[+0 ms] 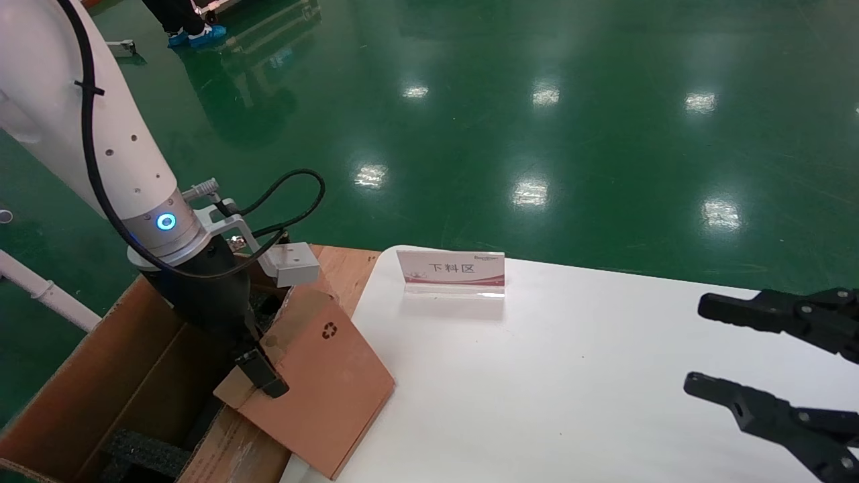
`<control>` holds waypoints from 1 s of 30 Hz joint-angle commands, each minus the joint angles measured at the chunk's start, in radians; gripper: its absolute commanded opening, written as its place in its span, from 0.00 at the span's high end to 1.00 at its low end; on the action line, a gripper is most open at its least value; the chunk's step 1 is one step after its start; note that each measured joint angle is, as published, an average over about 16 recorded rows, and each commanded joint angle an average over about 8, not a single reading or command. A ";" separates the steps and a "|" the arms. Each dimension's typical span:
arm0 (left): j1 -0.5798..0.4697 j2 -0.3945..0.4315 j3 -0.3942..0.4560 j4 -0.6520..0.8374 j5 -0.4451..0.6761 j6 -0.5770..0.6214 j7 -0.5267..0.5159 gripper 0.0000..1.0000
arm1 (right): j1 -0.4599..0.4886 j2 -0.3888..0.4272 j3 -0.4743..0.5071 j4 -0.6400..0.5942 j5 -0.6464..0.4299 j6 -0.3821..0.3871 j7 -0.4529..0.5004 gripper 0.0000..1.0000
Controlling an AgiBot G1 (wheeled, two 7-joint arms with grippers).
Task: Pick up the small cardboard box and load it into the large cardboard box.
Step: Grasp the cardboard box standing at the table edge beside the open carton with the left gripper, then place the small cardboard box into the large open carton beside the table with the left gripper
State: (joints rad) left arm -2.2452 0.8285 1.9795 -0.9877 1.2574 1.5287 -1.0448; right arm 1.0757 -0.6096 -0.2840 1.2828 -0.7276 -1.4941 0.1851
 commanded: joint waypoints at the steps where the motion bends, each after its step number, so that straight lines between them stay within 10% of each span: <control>1: 0.000 0.000 0.000 0.000 0.001 0.000 -0.001 1.00 | 0.000 0.000 0.000 0.000 0.000 0.000 0.000 1.00; 12: -0.049 -0.004 -0.016 -0.006 -0.009 0.007 -0.018 1.00 | 0.000 0.000 0.000 -0.001 0.000 0.000 0.000 1.00; 22: -0.311 0.027 -0.063 -0.008 0.002 0.047 -0.049 1.00 | 0.001 0.000 -0.001 -0.001 0.001 0.000 -0.001 1.00; 30: -0.505 0.104 0.078 0.018 0.047 0.071 -0.027 1.00 | 0.001 0.000 -0.002 -0.001 0.001 0.000 -0.001 1.00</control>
State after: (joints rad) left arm -2.7386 0.9268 2.0845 -0.9713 1.2952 1.5964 -1.0749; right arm 1.0765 -0.6093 -0.2857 1.2818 -0.7267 -1.4941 0.1841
